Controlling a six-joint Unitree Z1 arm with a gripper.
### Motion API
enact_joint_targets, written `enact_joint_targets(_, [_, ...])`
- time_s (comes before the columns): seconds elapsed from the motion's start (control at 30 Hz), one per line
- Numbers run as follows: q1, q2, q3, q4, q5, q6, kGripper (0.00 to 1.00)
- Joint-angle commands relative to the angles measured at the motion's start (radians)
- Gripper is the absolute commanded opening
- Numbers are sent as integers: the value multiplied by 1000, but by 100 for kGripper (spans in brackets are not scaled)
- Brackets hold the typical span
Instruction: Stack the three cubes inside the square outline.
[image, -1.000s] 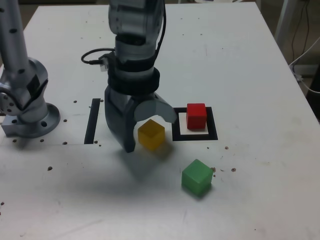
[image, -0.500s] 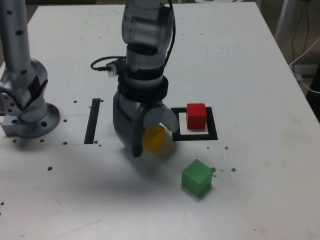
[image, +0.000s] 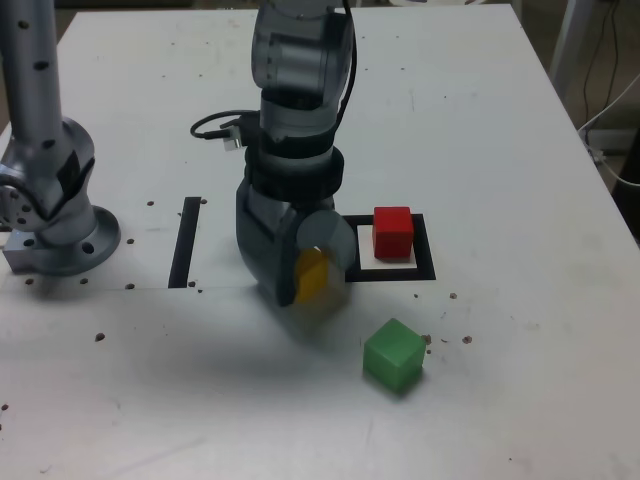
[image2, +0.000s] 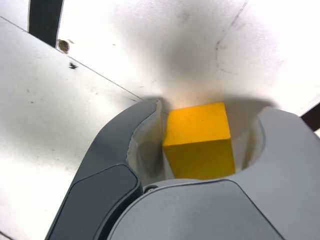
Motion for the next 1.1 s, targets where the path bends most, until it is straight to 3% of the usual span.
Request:
enact_joint_targets(0.0, [1,-2,-1,-4,2,4,48])
enact_joint_targets(0.23, [1,-21,4,-5,12,7,31])
enact_joint_targets(0.53, [2,-67,-61,97,72,49,27])
enact_joint_targets(0.8, [27,-67,-220,230,94,252,27])
enact_joint_targets(1.07, [75,40,-434,350,103,489,27])
